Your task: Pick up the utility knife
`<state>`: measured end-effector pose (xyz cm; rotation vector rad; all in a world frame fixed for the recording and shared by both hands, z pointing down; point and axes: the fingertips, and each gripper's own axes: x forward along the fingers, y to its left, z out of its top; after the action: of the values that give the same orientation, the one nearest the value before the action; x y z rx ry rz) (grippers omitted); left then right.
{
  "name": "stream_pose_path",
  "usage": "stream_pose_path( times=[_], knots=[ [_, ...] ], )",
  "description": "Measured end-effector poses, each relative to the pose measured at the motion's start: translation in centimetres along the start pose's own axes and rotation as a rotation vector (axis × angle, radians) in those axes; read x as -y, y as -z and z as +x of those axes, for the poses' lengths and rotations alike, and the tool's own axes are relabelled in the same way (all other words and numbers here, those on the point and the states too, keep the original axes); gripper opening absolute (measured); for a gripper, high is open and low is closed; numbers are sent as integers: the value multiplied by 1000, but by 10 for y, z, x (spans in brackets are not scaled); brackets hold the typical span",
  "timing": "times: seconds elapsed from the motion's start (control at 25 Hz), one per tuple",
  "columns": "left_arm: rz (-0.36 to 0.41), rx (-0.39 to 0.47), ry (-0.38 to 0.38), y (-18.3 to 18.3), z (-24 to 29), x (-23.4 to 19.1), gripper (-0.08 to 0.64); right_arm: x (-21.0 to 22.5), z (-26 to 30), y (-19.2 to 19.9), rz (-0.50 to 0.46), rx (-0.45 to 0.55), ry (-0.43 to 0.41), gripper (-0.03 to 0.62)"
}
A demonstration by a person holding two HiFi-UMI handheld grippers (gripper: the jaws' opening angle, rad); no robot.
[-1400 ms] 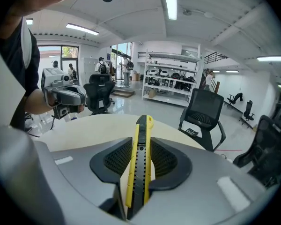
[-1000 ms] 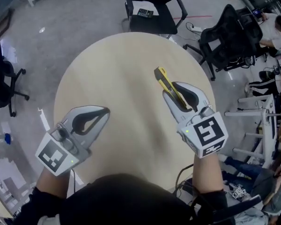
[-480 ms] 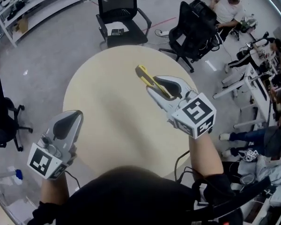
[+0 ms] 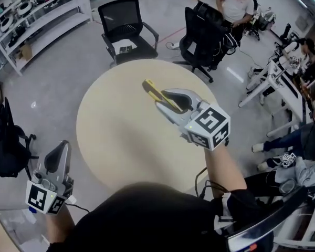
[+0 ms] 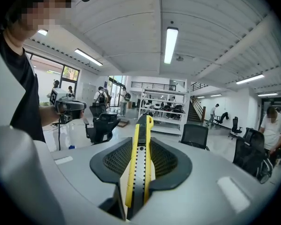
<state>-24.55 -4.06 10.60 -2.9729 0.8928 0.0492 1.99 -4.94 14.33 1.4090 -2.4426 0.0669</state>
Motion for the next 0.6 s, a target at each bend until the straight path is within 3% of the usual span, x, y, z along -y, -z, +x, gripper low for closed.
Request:
stream_pose_path(
  times=[0.08, 0.2, 0.6],
  knots=[
    [26, -15, -41, -2, -8, 15, -6, 3, -20, 1, -8, 23, -12, 138],
    [4, -1, -60, -7, -5, 57, -6, 11, -60, 3, -20, 51, -35, 138],
    [-47, 13, 29, -10, 54, 234, -6, 53, -198, 53, -21, 50, -96, 138]
  ],
)
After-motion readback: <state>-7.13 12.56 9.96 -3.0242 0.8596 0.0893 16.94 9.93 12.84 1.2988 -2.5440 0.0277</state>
